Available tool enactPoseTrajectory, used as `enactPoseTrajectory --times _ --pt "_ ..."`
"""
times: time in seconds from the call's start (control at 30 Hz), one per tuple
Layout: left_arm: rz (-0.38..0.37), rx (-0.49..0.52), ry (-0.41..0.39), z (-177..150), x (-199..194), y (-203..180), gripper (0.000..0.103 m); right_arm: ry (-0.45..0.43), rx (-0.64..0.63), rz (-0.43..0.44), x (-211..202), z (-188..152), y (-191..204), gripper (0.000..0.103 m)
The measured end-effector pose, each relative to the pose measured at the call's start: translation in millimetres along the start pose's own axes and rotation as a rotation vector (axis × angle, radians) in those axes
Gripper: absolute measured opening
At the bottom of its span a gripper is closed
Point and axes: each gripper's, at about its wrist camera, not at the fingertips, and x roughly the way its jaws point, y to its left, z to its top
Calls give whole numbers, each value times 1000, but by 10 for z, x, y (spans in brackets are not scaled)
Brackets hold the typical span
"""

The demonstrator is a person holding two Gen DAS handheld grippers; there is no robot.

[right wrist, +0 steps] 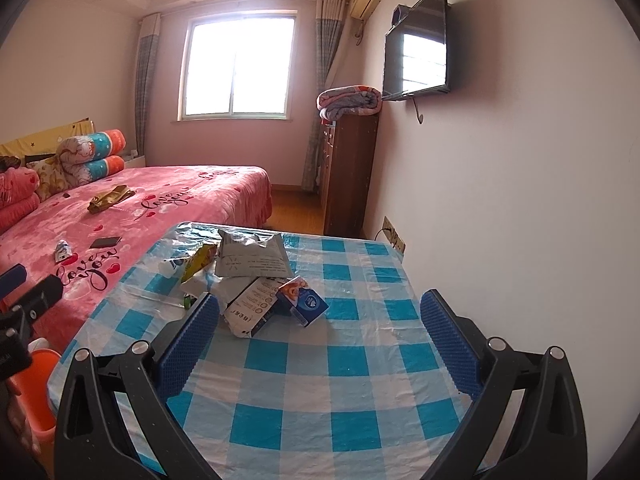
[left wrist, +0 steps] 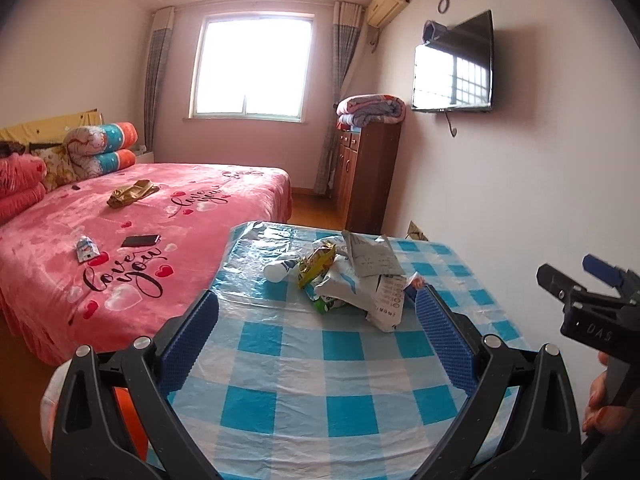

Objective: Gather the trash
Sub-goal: 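Move both tools toward the trash pile on the checked table, then grasp the grey paper bag with the left tool while the right tool grasps the blue tissue box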

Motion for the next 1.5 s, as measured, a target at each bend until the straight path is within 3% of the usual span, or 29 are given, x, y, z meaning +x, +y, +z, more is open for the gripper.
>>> enactPoseTrajectory --times 0.5,0.67,0.83,1.0,1.27,1.5 --pt "20 3 17 -103 120 30 99 27 -22 11 268 -49 -4 99" --pt "7 24 56 -162 302 39 99 111 0 111 631 -149 -75 99" --pt "-22 -13 131 -211 595 176 99 256 128 267 1081 -318 -252 99" --pt "-55 -63 202 -189 919 317 99 337 197 337 1439 -420 -310 99" --pt "-87 -11 251 -1 1464 252 99 395 264 372 1879 -471 -471 99" --pt "-87 11 269 247 2054 471 99 369 228 394 2218 -381 -605 98"
